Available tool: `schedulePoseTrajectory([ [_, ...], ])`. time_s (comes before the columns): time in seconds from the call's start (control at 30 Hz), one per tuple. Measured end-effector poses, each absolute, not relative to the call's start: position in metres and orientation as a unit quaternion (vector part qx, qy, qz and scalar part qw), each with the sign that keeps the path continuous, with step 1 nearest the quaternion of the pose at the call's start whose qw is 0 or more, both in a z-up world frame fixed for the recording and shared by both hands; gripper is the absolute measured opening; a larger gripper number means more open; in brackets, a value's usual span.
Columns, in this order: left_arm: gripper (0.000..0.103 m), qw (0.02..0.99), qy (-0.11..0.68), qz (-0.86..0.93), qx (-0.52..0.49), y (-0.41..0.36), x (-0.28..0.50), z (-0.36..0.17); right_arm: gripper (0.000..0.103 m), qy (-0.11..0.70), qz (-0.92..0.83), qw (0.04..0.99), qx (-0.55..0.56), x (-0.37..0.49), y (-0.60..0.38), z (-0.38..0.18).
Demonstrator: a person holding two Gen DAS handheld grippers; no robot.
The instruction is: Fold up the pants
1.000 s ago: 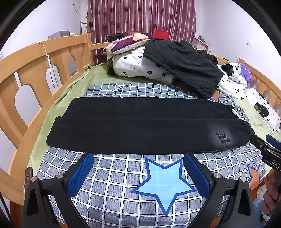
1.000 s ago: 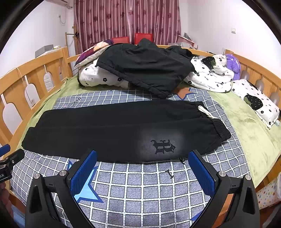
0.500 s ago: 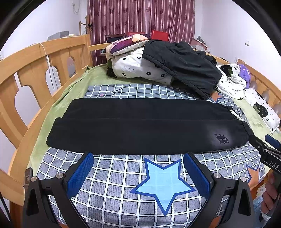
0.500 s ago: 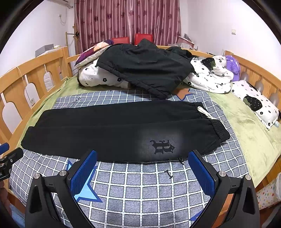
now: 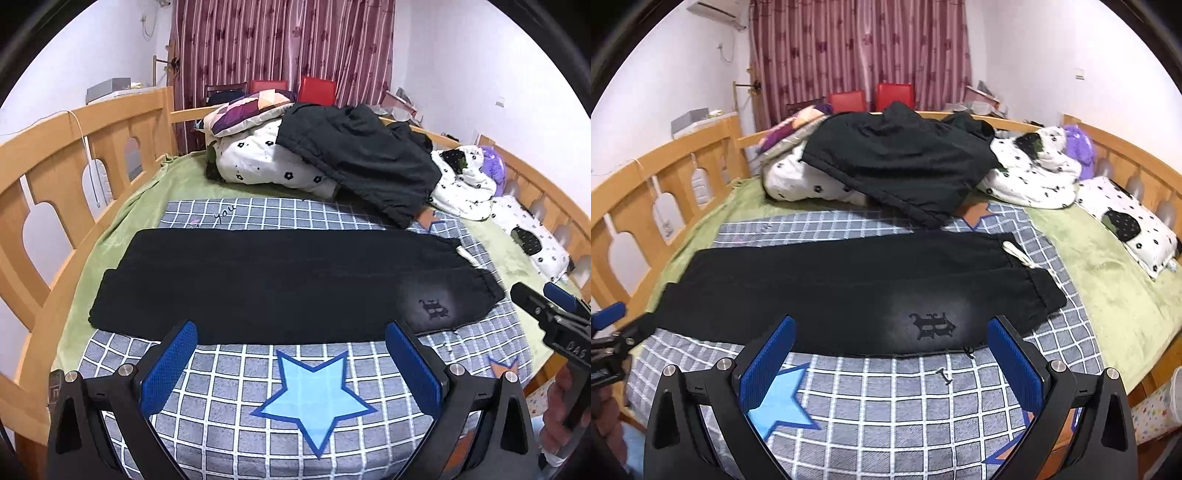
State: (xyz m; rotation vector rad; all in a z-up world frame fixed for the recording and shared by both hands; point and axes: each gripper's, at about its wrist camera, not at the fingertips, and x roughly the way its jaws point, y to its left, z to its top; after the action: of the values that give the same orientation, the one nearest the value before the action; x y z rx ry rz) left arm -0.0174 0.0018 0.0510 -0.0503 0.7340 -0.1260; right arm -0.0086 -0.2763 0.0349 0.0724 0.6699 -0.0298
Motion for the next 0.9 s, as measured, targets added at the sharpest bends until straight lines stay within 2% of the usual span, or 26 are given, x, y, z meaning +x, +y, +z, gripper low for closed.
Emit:
schedulePoseTrajectory([
  [0.3,0.102,0.941,0.334,-0.039,-0.031,0.038,-0.013,0.083,0.102,0.307,0.004,0.951,0.041,-0.020,-0.298,0.078],
  [0.43,0.102,0.943,0.330,-0.019,-0.031,0.059,0.001,0.075,0.101,0.307,0.017,0.950,0.045,-0.002,-0.312,0.077],
  [0.7,0.102,0.923,0.376,-0.003,-0.084,0.110,0.044,0.002,0.093,0.341,0.025,0.936,0.077,0.046,-0.352,0.019],
  [0.9,0.101,0.892,0.438,0.014,-0.107,0.133,0.080,-0.074,0.077,0.380,0.011,0.923,0.064,0.078,-0.381,-0.062],
])
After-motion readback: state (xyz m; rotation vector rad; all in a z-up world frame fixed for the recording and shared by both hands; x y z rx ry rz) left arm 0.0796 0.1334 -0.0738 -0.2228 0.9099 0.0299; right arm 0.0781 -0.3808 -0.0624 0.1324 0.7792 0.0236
